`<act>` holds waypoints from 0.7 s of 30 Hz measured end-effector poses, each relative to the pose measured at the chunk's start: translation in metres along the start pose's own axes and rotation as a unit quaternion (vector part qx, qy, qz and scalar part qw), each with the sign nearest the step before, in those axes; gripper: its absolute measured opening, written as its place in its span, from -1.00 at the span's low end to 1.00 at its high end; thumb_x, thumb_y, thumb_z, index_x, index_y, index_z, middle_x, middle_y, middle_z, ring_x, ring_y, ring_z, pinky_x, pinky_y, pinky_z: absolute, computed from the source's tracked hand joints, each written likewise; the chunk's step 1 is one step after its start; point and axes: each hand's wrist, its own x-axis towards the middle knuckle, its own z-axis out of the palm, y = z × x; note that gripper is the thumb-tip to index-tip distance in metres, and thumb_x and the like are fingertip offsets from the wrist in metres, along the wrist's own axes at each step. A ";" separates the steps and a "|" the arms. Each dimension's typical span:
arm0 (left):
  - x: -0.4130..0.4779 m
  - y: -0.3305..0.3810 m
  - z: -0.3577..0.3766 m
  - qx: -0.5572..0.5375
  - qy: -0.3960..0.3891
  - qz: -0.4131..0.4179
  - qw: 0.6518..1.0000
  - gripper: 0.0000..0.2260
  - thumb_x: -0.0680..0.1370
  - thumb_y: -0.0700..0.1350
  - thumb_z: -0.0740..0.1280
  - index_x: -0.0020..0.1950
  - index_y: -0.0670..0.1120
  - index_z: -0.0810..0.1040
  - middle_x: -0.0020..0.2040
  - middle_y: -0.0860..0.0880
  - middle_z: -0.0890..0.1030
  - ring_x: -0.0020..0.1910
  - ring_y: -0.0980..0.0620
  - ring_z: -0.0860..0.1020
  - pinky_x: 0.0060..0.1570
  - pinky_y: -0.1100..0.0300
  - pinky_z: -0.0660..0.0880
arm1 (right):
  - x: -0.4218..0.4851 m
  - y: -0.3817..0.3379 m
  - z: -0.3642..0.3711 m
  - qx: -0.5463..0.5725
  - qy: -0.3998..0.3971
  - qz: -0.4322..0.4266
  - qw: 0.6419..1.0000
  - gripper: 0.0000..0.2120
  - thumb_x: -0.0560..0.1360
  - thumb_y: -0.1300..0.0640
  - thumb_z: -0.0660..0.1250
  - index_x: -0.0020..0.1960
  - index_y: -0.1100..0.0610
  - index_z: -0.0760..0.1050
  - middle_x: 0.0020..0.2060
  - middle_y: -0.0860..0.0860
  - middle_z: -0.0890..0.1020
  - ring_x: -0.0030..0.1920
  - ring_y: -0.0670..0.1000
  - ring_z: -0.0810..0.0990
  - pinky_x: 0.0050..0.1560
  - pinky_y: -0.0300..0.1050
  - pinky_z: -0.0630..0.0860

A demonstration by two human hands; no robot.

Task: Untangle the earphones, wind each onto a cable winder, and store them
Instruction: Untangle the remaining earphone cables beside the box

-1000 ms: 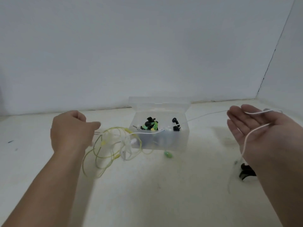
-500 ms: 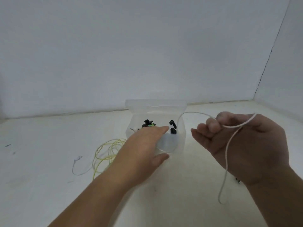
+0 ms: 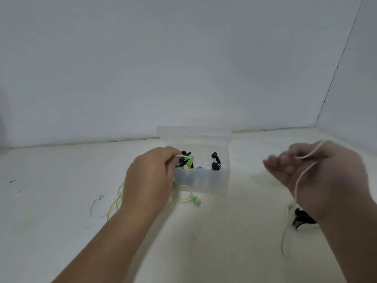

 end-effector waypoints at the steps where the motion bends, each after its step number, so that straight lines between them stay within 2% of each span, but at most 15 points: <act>1: 0.001 0.001 -0.003 -0.024 0.012 -0.003 1.000 -0.89 0.58 -0.01 0.28 0.06 0.20 0.51 -0.30 0.10 0.62 -0.30 0.07 0.58 -0.19 0.03 0.54 | -0.001 0.004 0.003 -0.143 0.007 0.003 0.990 -0.74 0.48 0.38 0.12 -0.35 0.30 0.45 -0.52 0.17 0.53 -0.37 0.21 0.58 -0.21 0.05 0.67; 3: 0.000 0.006 -0.007 -0.050 0.006 0.011 0.999 -0.84 0.60 -0.04 0.31 0.10 0.23 0.48 -0.26 0.13 0.60 -0.32 0.06 0.55 -0.23 0.09 0.50 | -0.009 0.014 0.009 -0.362 -0.053 0.024 0.930 -0.76 0.49 0.44 0.18 -0.27 0.30 0.54 -0.39 0.23 0.63 -0.30 0.24 0.63 -0.11 0.07 0.61; 4: -0.001 0.009 -0.008 -0.040 -0.004 0.027 0.999 -0.84 0.59 -0.02 0.30 0.11 0.23 0.48 -0.25 0.13 0.60 -0.31 0.06 0.54 -0.24 0.08 0.51 | -0.012 0.019 0.009 -0.436 -0.102 0.031 0.894 -0.74 0.46 0.45 0.20 -0.20 0.22 0.60 -0.27 0.19 0.68 -0.21 0.19 0.68 -0.04 0.08 0.62; 6: -0.002 0.011 -0.007 -0.005 -0.026 0.049 0.998 -0.87 0.57 0.03 0.28 0.08 0.19 0.56 -0.35 0.10 0.59 -0.32 0.07 0.54 -0.29 0.06 0.52 | -0.015 0.028 0.005 -0.527 -0.176 0.018 0.831 -0.52 0.39 0.46 0.18 -0.01 -0.06 0.62 -0.03 0.02 0.67 0.03 -0.03 0.67 0.01 0.01 0.62; 8: -0.003 0.011 -0.005 0.015 -0.050 0.049 0.997 -0.87 0.59 0.04 0.31 0.01 0.17 0.66 -0.41 0.15 0.53 -0.34 0.10 0.49 -0.35 0.16 0.43 | -0.020 0.028 0.002 -0.570 -0.210 -0.044 0.794 -0.33 0.33 0.42 0.17 0.18 -0.26 0.49 0.18 -0.16 0.56 0.21 -0.14 0.56 0.00 -0.14 0.61; 9: -0.004 0.011 -0.005 0.024 -0.064 0.053 0.996 -0.86 0.60 0.06 0.30 -0.01 0.16 0.67 -0.42 0.14 0.51 -0.35 0.09 0.47 -0.37 0.17 0.39 | -0.021 0.026 0.003 -0.576 -0.223 -0.082 0.782 -0.26 0.28 0.36 0.19 0.27 -0.32 0.41 0.25 -0.26 0.50 0.25 -0.11 0.54 0.03 -0.14 0.62; 11: -0.006 0.013 -0.006 0.031 -0.086 0.078 0.993 -0.83 0.58 0.11 0.25 0.01 0.17 0.63 -0.39 0.10 0.54 -0.34 0.07 0.50 -0.38 0.13 0.44 | -0.028 0.022 0.007 -0.541 -0.272 -0.134 0.785 -0.14 0.18 0.24 0.21 0.40 -0.35 0.30 0.34 -0.40 0.39 0.28 -0.11 0.52 0.13 -0.12 0.60; 14: -0.007 0.019 -0.007 0.019 -0.110 0.110 0.988 -0.76 0.56 0.14 0.20 0.14 0.25 0.60 -0.33 0.15 0.58 -0.33 0.13 0.53 -0.35 0.08 0.51 | -0.036 0.027 0.015 -0.455 -0.319 -0.167 0.814 -0.13 0.18 0.18 0.26 0.44 -0.31 0.29 0.39 -0.41 0.36 0.37 -0.36 0.35 0.29 -0.22 0.37; 16: -0.006 0.023 -0.006 0.020 -0.139 0.132 0.981 -0.72 0.57 0.18 0.14 0.24 0.28 0.49 -0.29 0.13 0.60 -0.28 0.11 0.56 -0.33 0.04 0.52 | -0.037 0.038 0.020 -0.414 -0.291 -0.142 0.851 -0.31 0.30 0.07 0.33 0.41 -0.27 0.37 0.33 -0.38 0.45 0.34 -0.39 0.36 0.31 -0.19 0.32; 18: -0.007 0.027 -0.007 0.009 -0.165 0.142 0.976 -0.73 0.57 0.18 0.13 0.19 0.26 0.53 -0.27 0.12 0.60 -0.25 0.11 0.55 -0.29 0.03 0.51 | -0.036 0.049 0.023 -0.429 -0.266 -0.108 0.856 -0.60 0.48 -0.09 0.36 0.32 -0.20 0.49 0.14 -0.33 0.61 0.18 -0.39 0.49 0.22 -0.25 0.41; 19: -0.008 0.029 -0.008 -0.007 -0.171 0.131 0.977 -0.77 0.57 0.17 0.17 0.10 0.21 0.58 -0.29 0.15 0.58 -0.26 0.13 0.54 -0.29 0.05 0.51 | -0.036 0.052 0.025 -0.460 -0.244 -0.120 0.845 -0.76 0.54 -0.09 0.35 0.20 -0.15 0.58 -0.06 -0.27 0.67 0.00 -0.35 0.57 0.07 -0.31 0.47; 20: -0.008 0.030 -0.009 -0.027 -0.172 0.107 0.979 -0.84 0.57 0.15 0.24 0.02 0.18 0.59 -0.32 0.17 0.55 -0.30 0.15 0.51 -0.30 0.09 0.50 | -0.035 0.053 0.026 -0.483 -0.215 -0.137 0.838 -0.86 0.56 -0.05 0.34 0.02 -0.08 0.65 -0.30 -0.19 0.66 -0.25 -0.26 0.58 -0.17 -0.35 0.47; 21: -0.008 0.030 -0.009 -0.036 -0.176 0.080 0.980 -0.93 0.55 0.12 0.32 -0.03 0.16 0.56 -0.34 0.18 0.53 -0.35 0.15 0.49 -0.33 0.15 0.48 | -0.032 0.051 0.024 -0.501 -0.182 -0.154 0.832 -0.80 0.57 -0.02 0.33 -0.16 -0.01 0.66 -0.51 -0.12 0.54 -0.45 -0.17 0.50 -0.36 -0.35 0.39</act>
